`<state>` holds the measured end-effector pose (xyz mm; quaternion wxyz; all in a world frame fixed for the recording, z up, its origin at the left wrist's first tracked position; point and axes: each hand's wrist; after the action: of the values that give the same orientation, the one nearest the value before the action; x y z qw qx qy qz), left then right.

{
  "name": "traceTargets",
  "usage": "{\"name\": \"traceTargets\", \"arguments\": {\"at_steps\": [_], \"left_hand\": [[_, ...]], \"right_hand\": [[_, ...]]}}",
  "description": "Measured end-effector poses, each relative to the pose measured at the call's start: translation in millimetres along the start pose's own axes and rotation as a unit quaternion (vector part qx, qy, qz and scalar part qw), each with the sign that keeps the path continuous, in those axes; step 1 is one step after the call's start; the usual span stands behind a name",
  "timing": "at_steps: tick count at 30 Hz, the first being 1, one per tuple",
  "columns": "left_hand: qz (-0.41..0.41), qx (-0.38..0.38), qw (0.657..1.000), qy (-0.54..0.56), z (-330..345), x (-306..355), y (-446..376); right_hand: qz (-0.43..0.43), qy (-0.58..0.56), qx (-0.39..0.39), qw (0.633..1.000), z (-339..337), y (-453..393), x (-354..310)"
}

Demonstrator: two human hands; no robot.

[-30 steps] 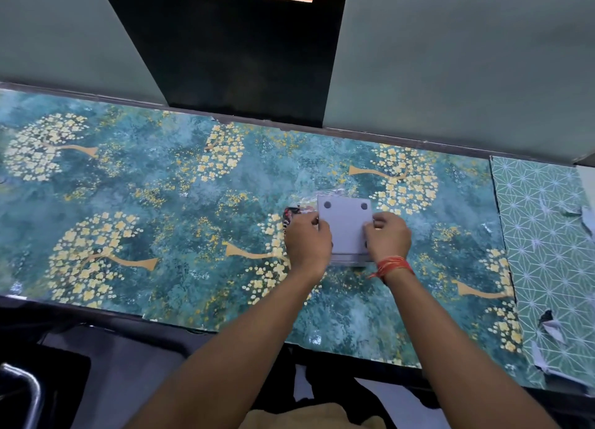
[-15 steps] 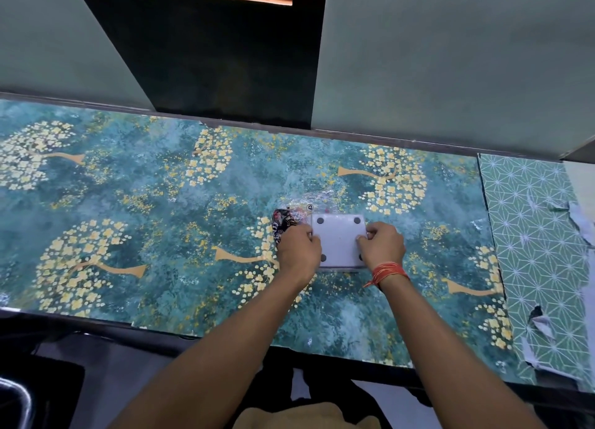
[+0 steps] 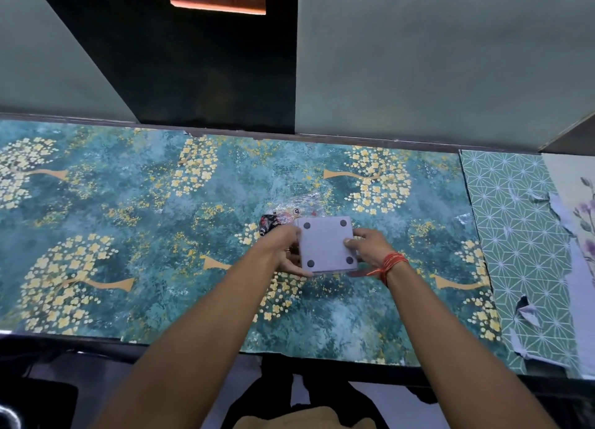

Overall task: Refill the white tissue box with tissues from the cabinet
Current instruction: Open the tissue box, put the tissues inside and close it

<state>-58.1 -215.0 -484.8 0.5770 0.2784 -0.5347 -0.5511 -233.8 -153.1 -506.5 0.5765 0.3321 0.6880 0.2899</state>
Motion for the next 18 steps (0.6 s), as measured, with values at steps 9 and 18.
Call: {"name": "traceTargets", "arguments": {"at_steps": [9, 18], "left_hand": [[0.051, -0.018, 0.975, 0.216, 18, 16, 8], [0.367, 0.049, 0.928, 0.036, 30, 3, 7]], "right_hand": [[-0.299, -0.164, 0.061, 0.938, 6, 36, -24], [-0.11, -0.273, -0.055, 0.954, 5, 12, -35]]}}
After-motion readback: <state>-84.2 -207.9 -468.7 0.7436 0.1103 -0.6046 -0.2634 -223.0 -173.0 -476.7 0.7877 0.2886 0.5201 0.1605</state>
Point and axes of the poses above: each hand's wrist, its own y-axis away from the middle knuckle, its own z-axis out of the palm, x = y × z, and after that the axes turned 10 degrees about -x, right-handed
